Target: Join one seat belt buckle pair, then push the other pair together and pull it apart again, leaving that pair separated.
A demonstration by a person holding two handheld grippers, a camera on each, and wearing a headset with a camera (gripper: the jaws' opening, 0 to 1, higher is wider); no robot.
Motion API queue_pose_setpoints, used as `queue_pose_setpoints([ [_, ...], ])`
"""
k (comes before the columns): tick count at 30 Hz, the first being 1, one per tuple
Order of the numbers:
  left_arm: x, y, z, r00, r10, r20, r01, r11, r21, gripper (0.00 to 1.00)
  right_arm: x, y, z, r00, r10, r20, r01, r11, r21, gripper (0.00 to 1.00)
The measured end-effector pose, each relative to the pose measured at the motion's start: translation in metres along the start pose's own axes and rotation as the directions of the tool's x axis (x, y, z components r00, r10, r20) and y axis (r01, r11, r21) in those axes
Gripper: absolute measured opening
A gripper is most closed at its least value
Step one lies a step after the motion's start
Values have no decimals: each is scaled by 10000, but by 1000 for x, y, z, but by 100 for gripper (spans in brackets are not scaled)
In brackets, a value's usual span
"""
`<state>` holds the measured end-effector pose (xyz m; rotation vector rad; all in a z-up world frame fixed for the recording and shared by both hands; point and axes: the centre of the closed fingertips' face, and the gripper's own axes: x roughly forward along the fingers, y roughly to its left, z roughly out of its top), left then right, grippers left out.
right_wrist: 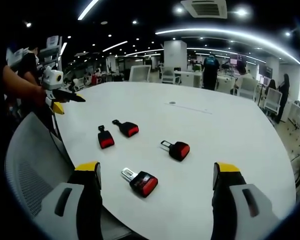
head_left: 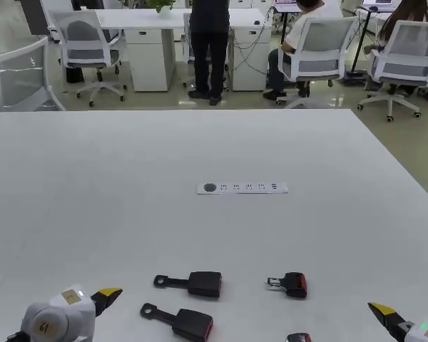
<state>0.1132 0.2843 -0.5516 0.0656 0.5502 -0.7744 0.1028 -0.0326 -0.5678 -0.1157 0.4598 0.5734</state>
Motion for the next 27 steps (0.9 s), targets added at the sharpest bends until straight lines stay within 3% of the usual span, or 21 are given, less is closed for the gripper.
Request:
queue_pose_setpoints([
  [18,0,2,6,9999,57,119,-57,10000,-39,99,2,-3,10,9998,-54,191,54,10000,-3,93],
  [27,2,8,4,10000,25,80,-25,10000,-30,99,5,-3,13,9997,-21,236,21,10000,29,93],
])
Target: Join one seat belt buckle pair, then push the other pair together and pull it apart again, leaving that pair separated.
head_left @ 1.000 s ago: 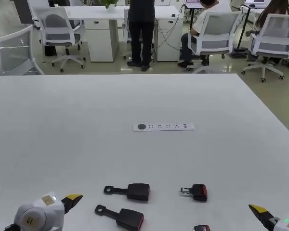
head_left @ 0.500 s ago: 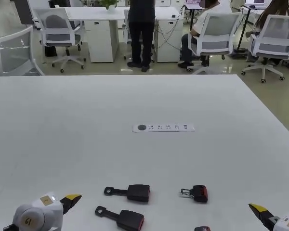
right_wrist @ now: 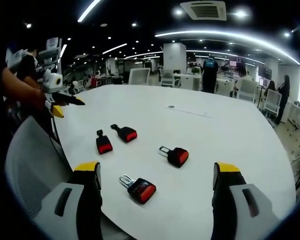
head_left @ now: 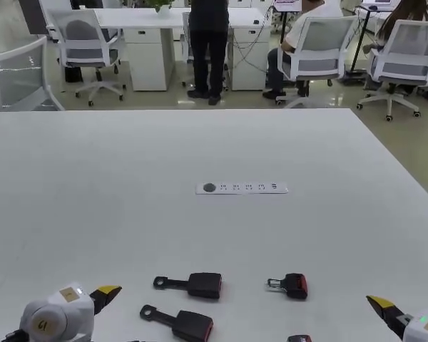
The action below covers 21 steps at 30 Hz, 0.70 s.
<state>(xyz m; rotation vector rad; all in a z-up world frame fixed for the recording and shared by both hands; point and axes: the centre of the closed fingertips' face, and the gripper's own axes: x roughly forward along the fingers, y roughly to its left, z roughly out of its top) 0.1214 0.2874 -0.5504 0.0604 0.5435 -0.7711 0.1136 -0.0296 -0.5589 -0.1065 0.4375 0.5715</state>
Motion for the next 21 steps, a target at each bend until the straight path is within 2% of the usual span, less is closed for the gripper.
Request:
queue_pose_setpoints([
  [14,3,2,-2,9999,-64,-99,64,10000,11,99,7,2,2,9999,161,-14,-161,9999,-4,93],
  [21,9,2,-1,9997,-150,-204,150,9999,21,99,14,5,3,9990,423,-137,-424,9991,-79,92],
])
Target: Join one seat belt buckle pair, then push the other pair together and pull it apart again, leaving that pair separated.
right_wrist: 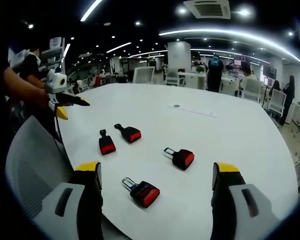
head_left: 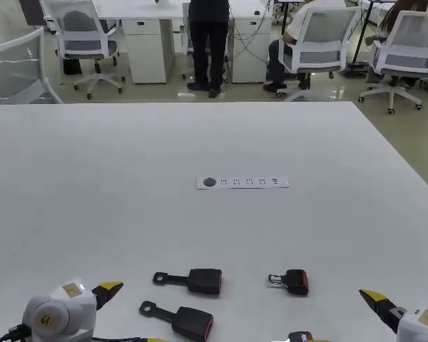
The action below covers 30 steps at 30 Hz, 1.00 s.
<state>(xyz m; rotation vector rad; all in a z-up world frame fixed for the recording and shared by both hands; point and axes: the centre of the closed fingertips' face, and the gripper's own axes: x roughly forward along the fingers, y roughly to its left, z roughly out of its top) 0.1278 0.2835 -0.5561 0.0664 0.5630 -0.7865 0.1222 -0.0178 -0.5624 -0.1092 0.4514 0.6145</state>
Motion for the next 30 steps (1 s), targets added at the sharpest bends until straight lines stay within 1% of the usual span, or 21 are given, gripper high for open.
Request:
queue_pose_setpoints([
  [3,4,1,-1,9999,-67,-83,67,10000,31,99,4,0,-2,9999,102,-96,-102,9999,-3,91],
  [6,9,3,-1,9999,-131,-66,131,9999,-6,98,7,1,-1,9997,198,-163,-199,9998,-4,91],
  [8,11,2,1,9999,-146,-88,147,9998,106,98,9,-1,-2,9996,222,-151,-223,9998,-13,91],
  [11,14,2,0,9997,-197,-155,198,9998,35,98,15,-3,-6,9991,309,-291,-309,9995,8,91],
  [12,15,6,-2,9997,-198,-157,198,9998,42,98,15,-1,-4,9990,337,-296,-337,9994,13,91],
  [15,20,4,0,9994,-241,-232,241,9997,6,98,18,-2,-6,9985,389,-388,-388,9992,54,90],
  [18,24,5,0,9993,-264,-271,263,9996,-41,98,21,-3,-9,9980,446,-442,-444,9990,69,90],
  [21,29,9,-4,9988,-314,-370,312,9995,-47,98,25,-6,-13,9973,523,-521,-518,9986,110,90],
  [24,34,10,-3,9986,-358,-394,355,9993,-88,98,27,-3,-13,9968,551,-586,-545,9985,113,90],
  [27,39,8,0,9982,-409,-432,407,9992,-64,97,30,-3,-16,9959,630,-641,-624,9980,114,90],
  [30,42,8,-2,9976,-470,-517,469,9989,-42,97,33,-3,-19,9947,724,-734,-717,9973,129,90],
])
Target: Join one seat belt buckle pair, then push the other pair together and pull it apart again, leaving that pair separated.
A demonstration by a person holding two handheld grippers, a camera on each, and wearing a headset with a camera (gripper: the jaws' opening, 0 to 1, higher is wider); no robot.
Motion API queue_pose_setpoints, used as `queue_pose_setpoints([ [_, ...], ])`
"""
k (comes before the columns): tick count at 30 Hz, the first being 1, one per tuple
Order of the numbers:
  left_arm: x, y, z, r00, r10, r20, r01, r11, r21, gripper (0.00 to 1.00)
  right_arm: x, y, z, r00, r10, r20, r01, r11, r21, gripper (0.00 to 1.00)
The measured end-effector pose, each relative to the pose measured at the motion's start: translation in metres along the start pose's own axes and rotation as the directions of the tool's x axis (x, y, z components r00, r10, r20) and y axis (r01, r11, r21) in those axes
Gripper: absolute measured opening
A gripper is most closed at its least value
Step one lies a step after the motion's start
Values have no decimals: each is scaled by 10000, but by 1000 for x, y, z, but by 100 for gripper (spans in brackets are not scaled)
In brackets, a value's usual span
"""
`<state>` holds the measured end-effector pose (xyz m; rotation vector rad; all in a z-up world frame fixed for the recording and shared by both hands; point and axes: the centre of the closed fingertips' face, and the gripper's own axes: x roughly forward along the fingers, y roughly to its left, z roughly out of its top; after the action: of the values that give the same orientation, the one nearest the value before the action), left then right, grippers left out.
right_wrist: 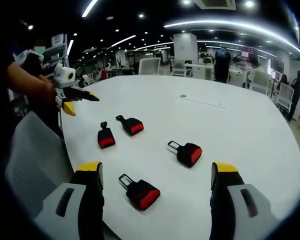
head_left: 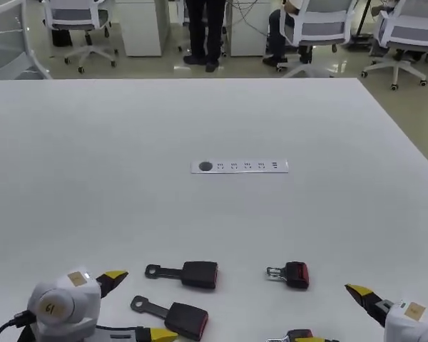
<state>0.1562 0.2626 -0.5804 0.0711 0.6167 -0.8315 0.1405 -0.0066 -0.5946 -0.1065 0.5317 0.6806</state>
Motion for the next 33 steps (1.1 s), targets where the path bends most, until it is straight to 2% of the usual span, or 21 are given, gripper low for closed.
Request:
queue_pose_setpoints([
  [2,2,-1,1,10000,-37,-11,37,10000,-22,97,1,0,0,10000,36,-30,-36,10000,20,89],
  [10,15,4,-9,9995,-260,-205,259,9997,-43,97,9,-1,-9,9990,281,-343,-281,9996,8,89],
  [13,22,2,-10,9986,-401,-331,404,9992,73,96,12,0,-11,9982,397,-443,-399,9992,-41,89],
  [16,25,0,-8,9976,-524,-452,531,9985,141,96,16,2,-16,9964,585,-617,-594,9981,-130,88],
  [21,31,4,-14,9961,-692,-544,701,9974,160,94,23,8,-24,9918,948,-861,-978,9947,-315,87],
  [28,38,-1,-20,9913,-1003,-857,1032,9942,305,89,31,22,-32,9775,1646,-1319,-1723,9838,-493,85],
  [33,44,-1,-30,9853,-1292,-1117,1362,9890,573,86,34,28,-35,9652,2028,-1654,-2164,9739,-688,83],
])
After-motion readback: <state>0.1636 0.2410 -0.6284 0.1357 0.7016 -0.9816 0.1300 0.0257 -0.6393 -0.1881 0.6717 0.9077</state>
